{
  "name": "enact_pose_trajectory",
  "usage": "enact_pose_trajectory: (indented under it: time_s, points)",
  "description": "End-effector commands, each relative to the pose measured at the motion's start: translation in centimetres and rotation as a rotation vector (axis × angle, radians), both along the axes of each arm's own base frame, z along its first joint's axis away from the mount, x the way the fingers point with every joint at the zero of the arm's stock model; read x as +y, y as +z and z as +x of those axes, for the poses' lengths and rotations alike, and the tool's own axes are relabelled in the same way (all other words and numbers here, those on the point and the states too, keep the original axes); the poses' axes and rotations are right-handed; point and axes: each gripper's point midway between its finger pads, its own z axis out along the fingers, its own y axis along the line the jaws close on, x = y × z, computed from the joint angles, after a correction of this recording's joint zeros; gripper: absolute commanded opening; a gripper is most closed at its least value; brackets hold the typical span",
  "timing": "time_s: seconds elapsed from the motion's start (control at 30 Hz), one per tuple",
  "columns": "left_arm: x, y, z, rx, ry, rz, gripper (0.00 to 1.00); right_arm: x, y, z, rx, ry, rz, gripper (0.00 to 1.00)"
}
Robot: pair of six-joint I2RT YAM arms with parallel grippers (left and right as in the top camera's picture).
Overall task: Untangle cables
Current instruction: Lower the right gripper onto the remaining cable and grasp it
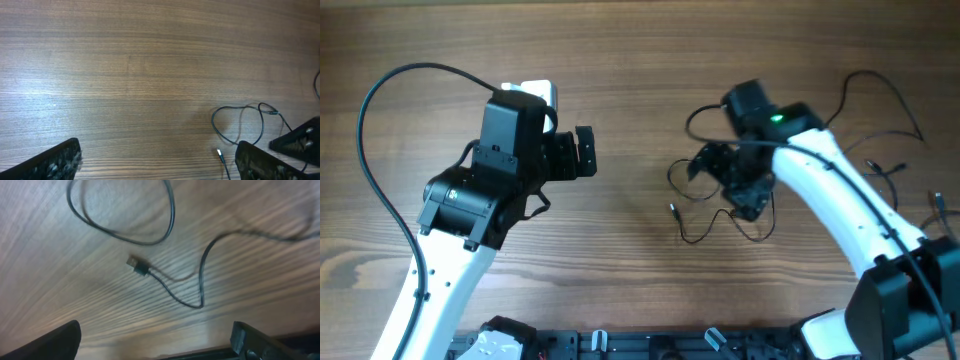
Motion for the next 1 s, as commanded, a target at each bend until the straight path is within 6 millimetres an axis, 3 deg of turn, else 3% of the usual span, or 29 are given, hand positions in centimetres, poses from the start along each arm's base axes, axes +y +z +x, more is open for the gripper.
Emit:
enact_pose_trajectory:
  time_s: [0.0, 0.27, 0.53, 0.67, 0.87, 0.97]
  points:
    - [0.1, 0.4, 0.1, -0.014, -0.007, 0.000, 1.00, 0.5, -0.9, -0.3, -0.022, -0.128, -0.143, 0.99]
    - [0.1, 0.4, 0.1, -0.014, -0.007, 0.000, 1.00, 1.1, -1.0, 0.5, -0.162, -0.145, -0.269, 1.00]
    - [0.1, 0.4, 0.1, -0.014, -0.008, 0.000, 1.00, -0.1, -4.0, -1.9, -0.078, -0.182, -0.304, 1.00]
    - [0.1, 0.4, 0.1, -0.014, -0.007, 0.000, 1.00, 0.2, -5.4, -2.7, -0.048, -0.176, -0.271, 1.00]
    - [0.1, 0.4, 0.1, -0.014, -0.007, 0.000, 1.00, 1.5, -7.6, -0.2, -0.179, -0.206, -0.191, 1.00]
    - [0.1, 0.4, 0.1, -0.014, -0.007, 0.000, 1.00, 1.4, -9.0, -0.1, -0.200, -0.253, -0.168, 1.00]
